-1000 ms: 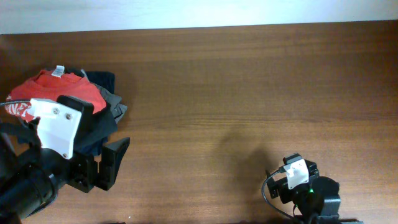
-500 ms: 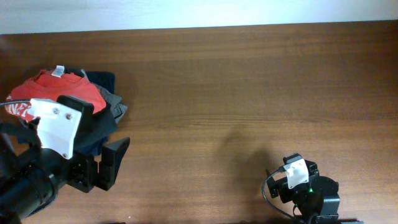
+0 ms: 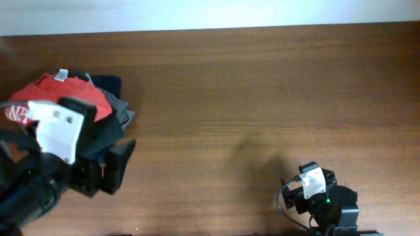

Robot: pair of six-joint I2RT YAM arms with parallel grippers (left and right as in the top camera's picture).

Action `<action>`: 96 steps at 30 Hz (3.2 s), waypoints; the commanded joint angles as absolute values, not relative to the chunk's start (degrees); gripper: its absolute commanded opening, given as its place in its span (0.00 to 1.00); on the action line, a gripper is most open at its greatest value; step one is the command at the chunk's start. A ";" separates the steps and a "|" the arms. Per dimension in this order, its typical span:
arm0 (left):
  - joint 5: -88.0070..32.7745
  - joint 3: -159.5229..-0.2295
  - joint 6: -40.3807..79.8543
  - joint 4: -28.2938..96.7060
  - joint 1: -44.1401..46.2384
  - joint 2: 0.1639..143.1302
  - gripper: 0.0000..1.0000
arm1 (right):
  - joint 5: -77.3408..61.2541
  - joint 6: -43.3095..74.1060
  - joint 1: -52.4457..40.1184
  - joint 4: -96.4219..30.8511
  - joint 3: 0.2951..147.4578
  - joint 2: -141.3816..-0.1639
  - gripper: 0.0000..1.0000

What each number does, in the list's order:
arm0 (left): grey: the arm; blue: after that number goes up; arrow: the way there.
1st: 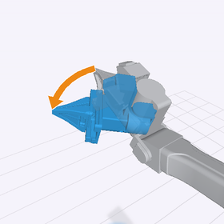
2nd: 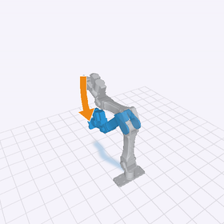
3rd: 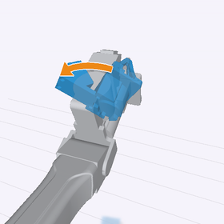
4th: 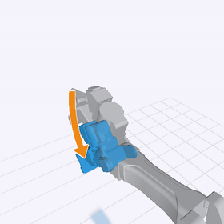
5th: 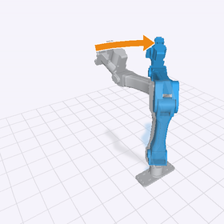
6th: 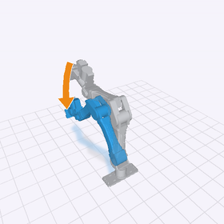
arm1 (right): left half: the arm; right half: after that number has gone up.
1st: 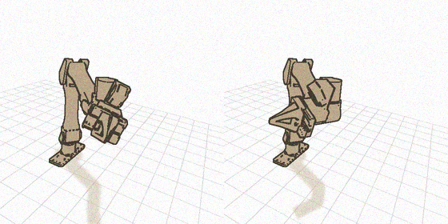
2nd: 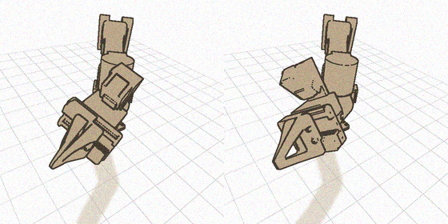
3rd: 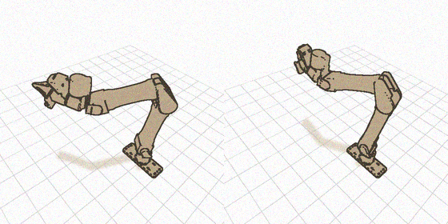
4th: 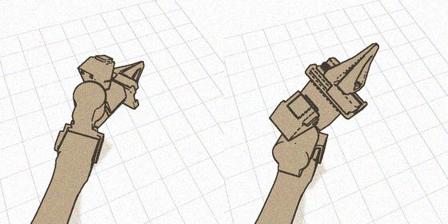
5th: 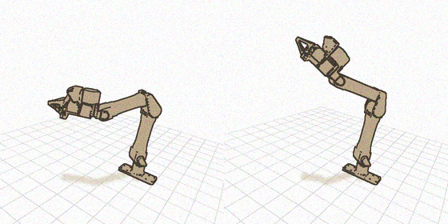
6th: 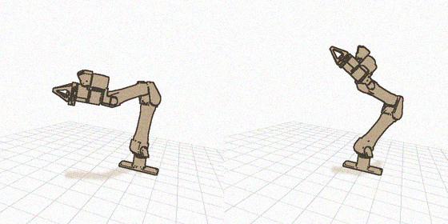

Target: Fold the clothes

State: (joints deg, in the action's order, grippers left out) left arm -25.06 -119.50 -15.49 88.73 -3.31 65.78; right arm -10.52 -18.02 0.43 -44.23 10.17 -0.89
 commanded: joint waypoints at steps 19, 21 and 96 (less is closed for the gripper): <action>-23.11 -37.19 -16.21 26.44 -2.98 16.29 0.99 | -9.82 -17.98 0.01 -44.10 9.67 -0.25 0.99; -23.11 -32.23 -16.21 24.25 -2.98 12.49 1.00 | -9.85 -17.98 0.01 -44.10 9.67 -0.25 0.99; -22.70 -0.51 -16.19 2.63 -1.13 0.30 0.99 | -9.82 -17.98 0.01 -44.10 9.67 -0.25 0.99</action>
